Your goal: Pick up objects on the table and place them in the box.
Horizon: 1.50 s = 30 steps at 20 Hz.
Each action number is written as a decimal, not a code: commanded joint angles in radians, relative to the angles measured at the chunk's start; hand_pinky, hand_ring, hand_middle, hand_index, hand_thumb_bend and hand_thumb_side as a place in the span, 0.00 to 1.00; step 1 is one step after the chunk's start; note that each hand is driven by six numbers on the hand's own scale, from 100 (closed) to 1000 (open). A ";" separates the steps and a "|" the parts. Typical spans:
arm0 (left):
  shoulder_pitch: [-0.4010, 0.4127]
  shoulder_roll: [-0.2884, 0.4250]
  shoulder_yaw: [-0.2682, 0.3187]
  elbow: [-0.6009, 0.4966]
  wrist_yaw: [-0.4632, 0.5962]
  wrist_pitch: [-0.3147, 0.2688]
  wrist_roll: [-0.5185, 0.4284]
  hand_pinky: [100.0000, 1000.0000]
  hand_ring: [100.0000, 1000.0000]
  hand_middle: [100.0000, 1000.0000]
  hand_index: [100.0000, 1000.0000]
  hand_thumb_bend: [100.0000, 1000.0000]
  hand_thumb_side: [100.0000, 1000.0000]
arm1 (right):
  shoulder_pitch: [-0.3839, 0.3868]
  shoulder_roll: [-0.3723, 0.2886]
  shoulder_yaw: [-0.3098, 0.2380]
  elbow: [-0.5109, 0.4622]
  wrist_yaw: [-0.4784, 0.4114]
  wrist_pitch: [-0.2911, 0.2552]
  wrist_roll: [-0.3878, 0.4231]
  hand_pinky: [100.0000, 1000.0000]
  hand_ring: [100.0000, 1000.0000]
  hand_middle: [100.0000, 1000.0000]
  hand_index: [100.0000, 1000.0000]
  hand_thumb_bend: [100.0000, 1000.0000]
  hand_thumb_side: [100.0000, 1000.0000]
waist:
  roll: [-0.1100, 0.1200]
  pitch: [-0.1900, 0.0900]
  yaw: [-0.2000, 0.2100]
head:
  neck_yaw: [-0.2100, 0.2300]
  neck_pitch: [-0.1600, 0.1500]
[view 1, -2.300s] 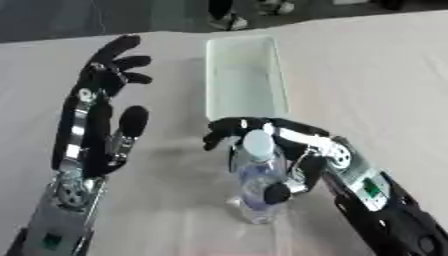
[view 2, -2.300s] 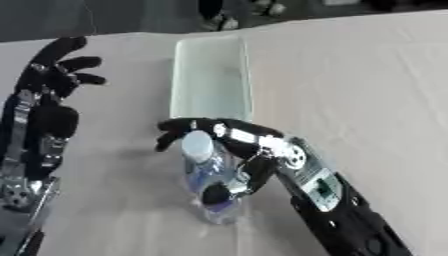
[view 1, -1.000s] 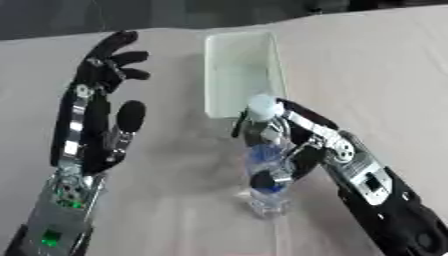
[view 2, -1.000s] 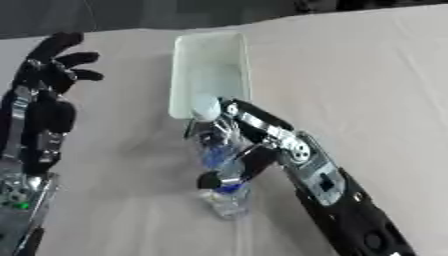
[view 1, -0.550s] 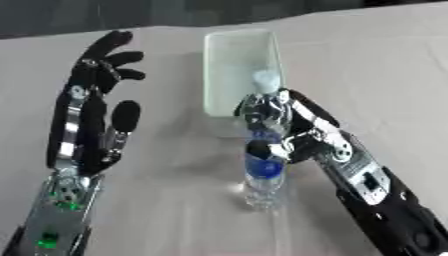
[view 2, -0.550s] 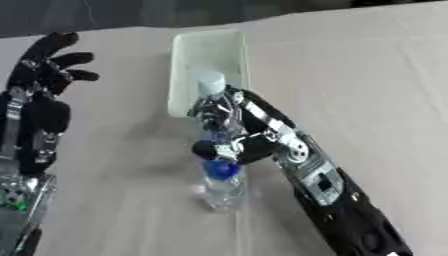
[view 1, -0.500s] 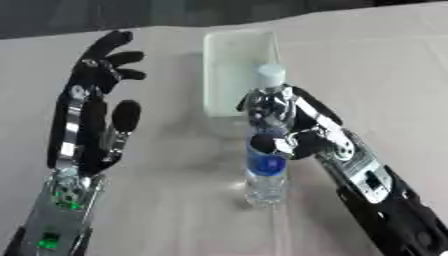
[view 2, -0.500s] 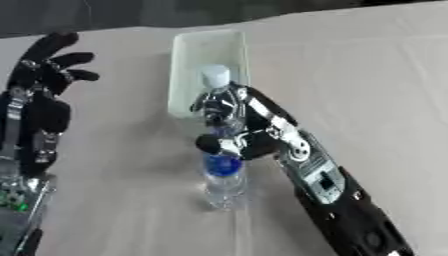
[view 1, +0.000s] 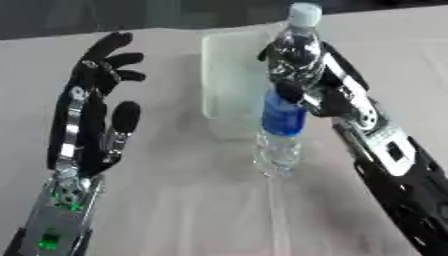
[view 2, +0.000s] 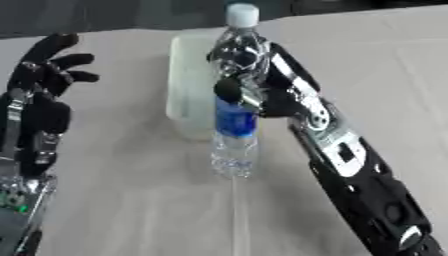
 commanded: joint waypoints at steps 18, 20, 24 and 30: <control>0.008 0.018 -0.002 0.000 -0.001 -0.007 -0.009 0.59 0.75 0.81 0.92 0.43 0.75 | -0.281 -0.077 -0.079 0.106 -0.078 0.003 -0.131 0.00 0.00 0.00 0.05 0.60 0.50 | -0.029 -0.047 0.022 | -0.009 -0.023; 0.009 0.017 -0.004 0.000 0.000 -0.008 -0.011 0.59 0.75 0.81 0.92 0.42 0.76 | -0.299 -0.067 -0.076 0.142 -0.060 -0.005 -0.129 0.00 0.00 0.00 0.05 0.61 0.49 | -0.031 -0.046 0.032 | -0.010 -0.027; 0.008 0.016 -0.009 -0.003 0.003 -0.009 -0.015 0.59 0.75 0.80 0.92 0.42 0.76 | -0.320 -0.050 -0.076 0.207 -0.025 -0.024 -0.124 0.00 0.00 0.00 0.05 0.61 0.48 | -0.034 -0.042 0.051 | -0.015 -0.034; 0.002 0.011 -0.020 -0.021 0.010 -0.013 -0.027 0.59 0.75 0.81 0.92 0.43 0.75 | -0.341 -0.023 -0.089 0.301 0.040 -0.061 -0.136 0.00 0.00 0.00 0.05 0.61 0.48 | -0.037 -0.029 0.083 | -0.025 -0.043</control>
